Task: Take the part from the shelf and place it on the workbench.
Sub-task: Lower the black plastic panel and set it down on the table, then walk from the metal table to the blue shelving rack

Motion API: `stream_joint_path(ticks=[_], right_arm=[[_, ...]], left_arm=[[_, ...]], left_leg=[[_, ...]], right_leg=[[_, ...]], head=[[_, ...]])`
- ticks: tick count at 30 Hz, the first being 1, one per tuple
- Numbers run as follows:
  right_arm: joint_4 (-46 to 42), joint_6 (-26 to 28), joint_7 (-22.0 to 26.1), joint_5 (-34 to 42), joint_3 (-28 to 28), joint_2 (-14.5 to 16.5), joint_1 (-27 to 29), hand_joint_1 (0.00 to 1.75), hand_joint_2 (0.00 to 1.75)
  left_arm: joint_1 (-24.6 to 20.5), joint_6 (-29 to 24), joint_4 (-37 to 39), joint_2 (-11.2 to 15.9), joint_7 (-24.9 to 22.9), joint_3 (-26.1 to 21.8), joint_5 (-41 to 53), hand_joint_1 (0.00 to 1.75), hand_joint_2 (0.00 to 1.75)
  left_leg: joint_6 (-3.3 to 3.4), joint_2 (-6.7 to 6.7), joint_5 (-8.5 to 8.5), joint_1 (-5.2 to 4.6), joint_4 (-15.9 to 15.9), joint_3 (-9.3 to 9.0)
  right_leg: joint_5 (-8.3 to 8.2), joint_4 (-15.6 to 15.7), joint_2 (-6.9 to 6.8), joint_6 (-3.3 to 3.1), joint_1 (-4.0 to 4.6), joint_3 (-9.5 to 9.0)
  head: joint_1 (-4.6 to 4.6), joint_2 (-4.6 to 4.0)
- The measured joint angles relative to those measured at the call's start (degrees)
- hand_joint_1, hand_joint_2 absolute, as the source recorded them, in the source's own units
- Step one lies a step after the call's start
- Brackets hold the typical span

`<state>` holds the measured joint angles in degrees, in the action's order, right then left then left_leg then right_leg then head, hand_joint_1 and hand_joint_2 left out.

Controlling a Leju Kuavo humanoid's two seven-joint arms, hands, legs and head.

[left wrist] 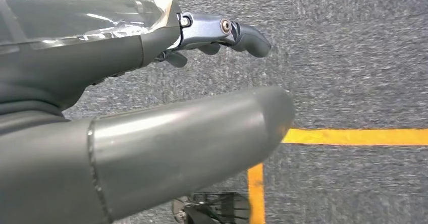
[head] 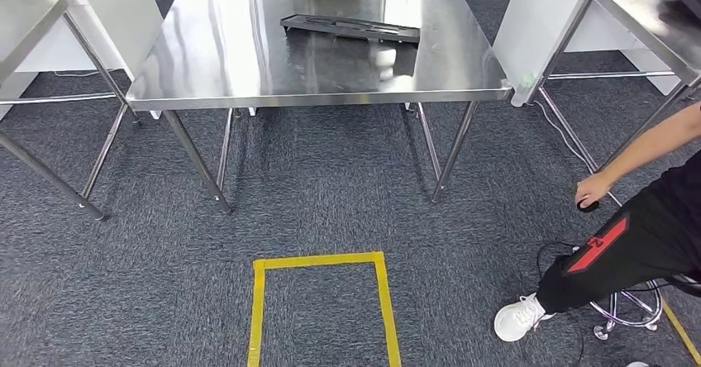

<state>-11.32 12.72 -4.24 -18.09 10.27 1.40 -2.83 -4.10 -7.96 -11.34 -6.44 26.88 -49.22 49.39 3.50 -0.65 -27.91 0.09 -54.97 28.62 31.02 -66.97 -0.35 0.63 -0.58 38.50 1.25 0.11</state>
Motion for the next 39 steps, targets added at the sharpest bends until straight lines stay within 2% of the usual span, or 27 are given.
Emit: stream_joint_path(ticks=[1,2,4,5,6,8,9,11,12,15,16,17,18,19,21,22,24,26,27,28,30,31,32,34,36,37,39], right_arm=[[0.0,0.0,0.1,-0.4,-0.3,0.0,0.0,0.0,0.0],[0.1,0.0,0.2,-0.8,-0.7,0.0,0.0,0.0,0.0],[0.1,0.0,0.2,-1.2,-1.1,-0.1,-0.1,0.0,0.0],[0.1,0.0,0.0,-1.3,-1.2,-0.1,-0.1,0.0,0.0],[0.1,0.0,-0.1,-1.4,-1.4,-0.1,-0.1,0.0,0.0],[0.1,0.0,-0.5,-1.7,-1.8,-0.1,-0.2,0.0,0.0],[0.1,0.0,-0.6,-1.8,-1.9,0.0,-0.2,0.0,0.0],[0.2,0.0,-0.9,-2.1,-2.2,0.0,-0.1,0.0,0.0],[0.3,0.0,-1.0,-2.1,-2.2,0.1,0.0,0.0,0.0],[0.3,0.0,-1.1,-2.1,-2.3,0.1,0.0,0.0,0.0],[0.4,0.0,-1.1,-2.1,-2.3,0.1,0.0,0.0,0.0],[0.4,0.0,-1.1,-2.1,-2.3,0.1,0.0,0.0,0.0],[0.4,0.0,-1.1,-2.2,-2.3,0.1,0.0,0.0,0.0],[0.4,0.0,-1.1,-2.2,-2.3,0.1,0.0,0.0,0.0],[0.4,0.0,-1.1,-2.4,-2.4,0.2,0.0,0.0,0.0],[0.4,0.0,-1.1,-2.6,-2.5,0.2,0.0,0.0,0.0],[0.4,0.0,-1.0,-3.0,-2.9,0.2,-0.1,0.0,0.0],[0.4,0.1,-0.9,-3.3,-3.3,0.2,-0.1,0.0,0.0],[0.4,0.1,-0.8,-3.4,-3.3,0.2,-0.1,0.0,0.0],[0.4,0.1,-0.7,-3.4,-3.4,0.1,-0.1,0.0,0.0],[0.4,0.2,-0.5,-3.6,-3.4,0.0,0.0,0.0,0.0],[0.5,0.2,-0.4,-3.6,-3.4,0.0,0.1,0.0,0.0],[0.5,0.3,-0.3,-3.7,-3.4,-0.1,0.1,0.0,0.0],[0.5,0.3,-0.1,-3.9,-3.4,-0.2,0.2,0.0,0.0],[0.5,0.3,-0.1,-4.1,-3.5,-0.2,0.1,0.0,0.0],[0.5,0.3,-0.1,-4.1,-3.5,-0.2,0.0,0.0,0.0],[0.5,0.3,-0.1,-4.2,-3.6,-0.1,-0.3,0.0,0.0]], left_arm=[[0.0,0.0,0.0,0.0,0.0,0.0,0.1,0.0,0.0],[0.0,0.0,0.0,0.0,0.0,0.0,0.3,0.0,0.0],[0.0,0.1,0.0,0.0,0.0,0.0,0.5,0.0,0.0],[0.0,0.1,0.0,0.0,0.0,0.0,0.5,0.0,0.0],[0.0,0.1,0.0,0.1,0.0,0.0,0.6,0.0,0.0],[0.0,0.1,-0.1,0.1,0.1,0.0,0.6,0.0,0.0],[0.0,0.1,-0.1,0.2,0.1,0.0,0.6,0.0,0.0],[0.1,0.0,-0.1,0.2,0.1,0.0,0.6,0.0,0.0],[0.2,0.0,-0.1,0.3,0.1,0.0,0.6,0.0,0.0],[0.4,0.0,0.0,0.2,0.0,0.0,0.6,0.0,0.0],[0.4,0.0,0.0,0.2,0.0,0.0,0.6,0.0,0.0],[0.4,0.0,0.0,0.2,0.0,0.0,0.6,0.0,0.0],[0.4,0.0,0.0,0.2,0.0,0.0,0.6,0.0,0.0],[0.4,0.0,0.0,0.2,0.0,0.0,0.6,0.0,0.0],[0.3,0.0,-0.1,0.3,0.0,0.0,0.6,0.0,0.0],[0.2,0.0,-0.1,0.3,0.0,0.0,0.5,0.0,0.0],[0.2,-0.1,-0.1,0.3,0.0,0.0,0.5,0.0,0.0],[0.2,-0.2,-0.1,0.1,0.0,0.0,0.5,0.0,0.0],[0.2,-0.2,-0.1,0.0,0.0,0.0,0.6,0.0,0.0],[0.2,-0.2,-0.1,0.0,0.0,0.0,0.8,0.0,0.0],[0.2,-0.3,-0.1,-0.2,0.0,0.0,1.0,0.0,0.0],[0.3,-0.3,-0.1,-0.2,0.0,0.0,1.0,0.0,0.0],[0.3,-0.3,-0.1,-0.2,0.0,0.0,1.0,0.0,0.0],[0.3,-0.4,0.0,-0.4,-0.1,0.0,1.0,0.0,0.0],[0.3,-0.4,-0.1,-0.5,-0.2,0.0,1.0,0.0,0.0],[0.4,-0.5,-0.1,-0.5,-0.3,0.0,1.0,0.0,0.0],[0.4,-0.5,-0.1,-0.5,-0.4,0.0,1.0,0.0,0.0]], left_leg=[[-0.07,-0.08,0.84,0.0,0.0,1.05],[-0.22,-0.19,1.7,0.04,-0.1,2.17],[-0.73,-0.42,3.32,0.23,-0.4,4.41],[-1.09,-0.47,4.03,0.34,-0.8,5.45],[-1.48,-0.47,4.62,0.36,-1.3,6.46],[-2.24,-0.47,5.66,0.16,-2.3,7.83],[-2.48,-0.47,6.18,0.07,-2.5,8.21],[-2.96,-0.36,6.56,0.36,-2.6,8.6],[-3.19,-0.21,5.23,0.59,-3.4,8.9],[-3.82,0.23,-3.59,0.9,-12.1,10.94],[-3.91,0.28,-5.64,0.91,-15.9,11.57],[-3.91,0.28,-6.26,0.92,-18.6,11.63],[-3.79,0.28,-5.64,0.92,-19.6,10.84],[-3.56,0.29,-4.23,0.91,-18.4,9.08],[-2.77,0.54,-2.02,0.76,-11.4,3.1],[-2.38,0.69,-1.9,0.62,-7.3,0.11],[-1.85,0.87,-2.49,0.18,-2.2,-3.04],[-1.53,0.73,-2.3,0.07,-0.8,-2.71],[-1.22,0.65,-1.89,0.12,-0.4,-2.26],[-0.82,0.54,-1.34,0.21,0.0,-1.68],[-0.22,0.37,-0.11,0.13,0.1,-0.25],[-0.12,0.27,0.49,0.05,0.1,0.49],[-0.19,0.15,1.08,-0.02,0.1,1.23],[-0.43,-0.19,2.18,-0.03,-0.1,2.66],[-0.81,-0.69,3.01,-0.12,-0.5,3.76],[-1.04,-1.0,3.27,-0.23,-0.9,4.17],[-1.51,-1.83,3.57,-0.55,-1.6,4.59]], right_leg=[[1.62,-3.5,0.02,0.16,-0.15,0.42],[1.91,-6.0,0.03,0.74,-0.31,0.24],[-0.55,-5.8,0.03,2.56,-0.71,-2.68],[-1.65,-2.9,0.03,3.27,-0.96,-5.53],[-1.65,1.6,0.08,3.63,-1.07,-9.09],[0.58,9.4,0.36,3.05,-0.92,-13.93],[1.54,11.3,0.49,2.54,-0.73,-14.79],[1.39,11.4,0.4,1.31,-0.89,-14.15],[0.88,11.3,0.23,0.59,-0.99,-13.74],[-1.09,11.2,-0.17,-0.9,-0.74,-11.7],[-1.76,11.1,-0.23,-1.0,-0.55,-10.85],[-2.4,11.0,-0.26,-1.0,-0.39,-10.04],[-3.01,10.9,-0.27,-0.94,-0.26,-9.22],[-3.56,10.7,-0.25,-0.82,-0.18,-8.46],[-4.54,10.4,-0.16,-0.46,-0.03,-7.23],[-4.98,10.3,-0.14,-0.19,0.09,-6.82],[-5.99,10.3,-0.21,0.57,0.18,-6.19],[-6.77,10.1,-0.3,1.43,0.18,-5.49],[-6.34,9.5,-0.25,1.62,0.18,-4.9],[-5.0,8.1,-0.16,1.58,0.22,-4.13],[-0.39,2.2,0.04,1.04,0.08,-2.0],[1.52,-1.4,0.07,0.97,-0.01,-1.07],[2.34,-4.4,0.07,1.24,-0.09,-0.56],[0.72,-5.3,0.05,2.54,-0.2,-2.01],[-1.5,1.3,-0.82,3.5,-0.34,-7.31],[-1.52,5.7,-1.53,3.43,-0.15,-10.3],[-0.43,11.4,-2.43,2.44,0.14,-13.29]], head=[[0.0,0.0],[0.01,0.0],[0.01,0.0],[0.03,0.0],[0.15,0.0],[0.28,0.0],[0.29,0.0],[0.1,0.0],[0.06,0.0],[-0.1,0.0],[-0.15,0.0],[-0.14,0.0],[-0.16,0.0],[-0.18,0.0],[-0.2,0.0],[-0.18,0.0],[-0.15,0.0],[-0.13,0.0],[-0.14,0.0],[-0.04,0.0],[0.11,0.0],[0.2,0.0],[0.2,0.0],[0.22,0.0],[0.24,0.0],[0.32,0.0],[0.37,0.0]])
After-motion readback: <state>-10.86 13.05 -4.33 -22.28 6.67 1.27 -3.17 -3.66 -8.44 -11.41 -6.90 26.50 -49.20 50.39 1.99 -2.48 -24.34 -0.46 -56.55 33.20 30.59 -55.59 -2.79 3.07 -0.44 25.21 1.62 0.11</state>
